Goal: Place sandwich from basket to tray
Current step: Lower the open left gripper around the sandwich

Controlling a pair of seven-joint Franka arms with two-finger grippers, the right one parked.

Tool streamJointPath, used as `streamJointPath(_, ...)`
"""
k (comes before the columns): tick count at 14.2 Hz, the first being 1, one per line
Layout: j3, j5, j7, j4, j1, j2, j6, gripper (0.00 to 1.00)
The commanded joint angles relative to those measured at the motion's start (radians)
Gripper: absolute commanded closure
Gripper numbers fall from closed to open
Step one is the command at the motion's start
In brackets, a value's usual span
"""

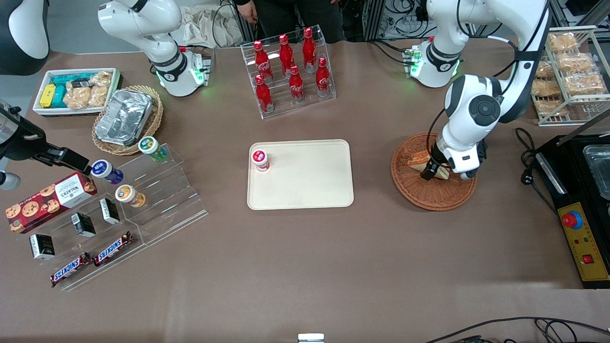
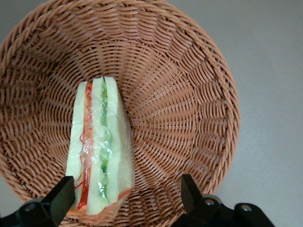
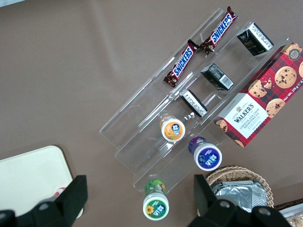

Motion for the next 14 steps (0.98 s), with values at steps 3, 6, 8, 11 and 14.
streamJointPath(3,0.003,0.017,-0.018,0.014,-0.008,-0.054,-0.021,0.00)
streamJointPath(6,0.003,0.015,-0.018,0.098,-0.006,-0.069,-0.145,0.00)
streamJointPath(8,0.003,0.015,-0.010,0.118,-0.001,-0.112,-0.211,0.00)
streamJointPath(11,0.003,0.015,-0.016,0.109,-0.004,-0.143,-0.237,0.00)
streamJointPath(14,0.003,0.012,-0.019,0.056,-0.003,-0.135,-0.166,0.00)
